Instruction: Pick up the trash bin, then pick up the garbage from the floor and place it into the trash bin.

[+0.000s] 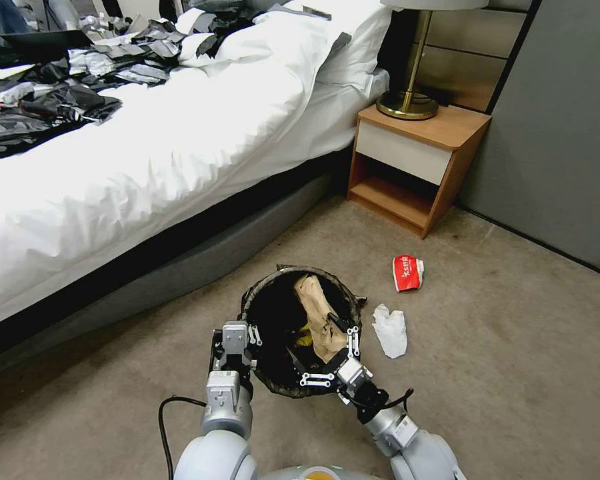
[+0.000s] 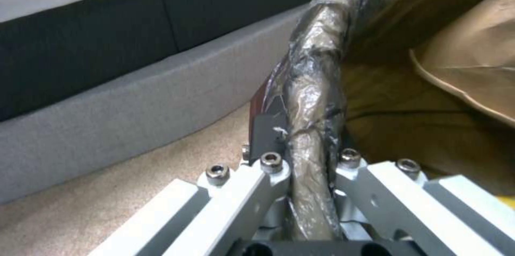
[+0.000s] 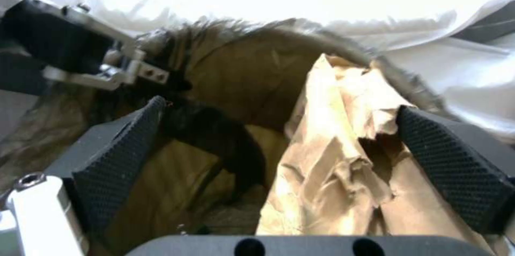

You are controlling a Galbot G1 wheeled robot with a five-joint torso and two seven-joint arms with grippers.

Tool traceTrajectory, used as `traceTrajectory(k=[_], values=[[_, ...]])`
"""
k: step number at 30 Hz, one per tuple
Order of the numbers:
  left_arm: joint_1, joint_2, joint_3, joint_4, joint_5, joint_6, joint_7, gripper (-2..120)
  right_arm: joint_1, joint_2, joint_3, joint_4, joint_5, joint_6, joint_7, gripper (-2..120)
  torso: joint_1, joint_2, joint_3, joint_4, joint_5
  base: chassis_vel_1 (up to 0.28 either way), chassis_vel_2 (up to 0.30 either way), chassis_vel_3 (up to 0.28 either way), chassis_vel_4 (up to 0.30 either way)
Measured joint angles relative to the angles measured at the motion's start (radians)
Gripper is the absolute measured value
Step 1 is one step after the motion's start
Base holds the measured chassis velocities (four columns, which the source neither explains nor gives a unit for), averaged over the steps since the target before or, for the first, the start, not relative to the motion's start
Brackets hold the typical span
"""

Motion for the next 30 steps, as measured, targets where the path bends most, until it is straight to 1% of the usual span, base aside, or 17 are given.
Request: traceTrajectory(k=[5, 10, 20, 30], values=[[-0.005, 0.001, -0.003, 0.0, -0.002, 0.0, 0.0, 0, -0.02, 0.0, 0.006, 0.023, -0.012, 0.01, 0.002, 100, 0.0, 0.0, 0.0, -0.0001, 0.0, 0.0, 0.0, 0.0, 0.0], [-0.01, 0.0, -0.001, 0.0, -0.003, 0.001, 0.0, 0, -0.028, -0.004, 0.0, 0.006, -0.055, 0.015, 0.0, 100, 0.0, 0.0, 0.0, 0.0, 0.0, 0.0, 0.0, 0.0, 0.0], [-0.024, 0.007, -0.009, -0.011, -0.017, 0.004, -0.002, 0, -0.071, -0.028, 0.0, -0.002, -0.048, -0.001, -0.018, 100, 0.0, 0.0, 0.0, 0.0, 0.0, 0.0, 0.0, 0.0, 0.0], [-0.039, 0.006, -0.024, -0.024, -0.039, 0.01, -0.004, 0, -0.127, -0.041, 0.027, -0.016, -0.069, 0.018, -0.034, 100, 0.0, 0.0, 0.0, 0.0, 0.0, 0.0, 0.0, 0.0, 0.0]])
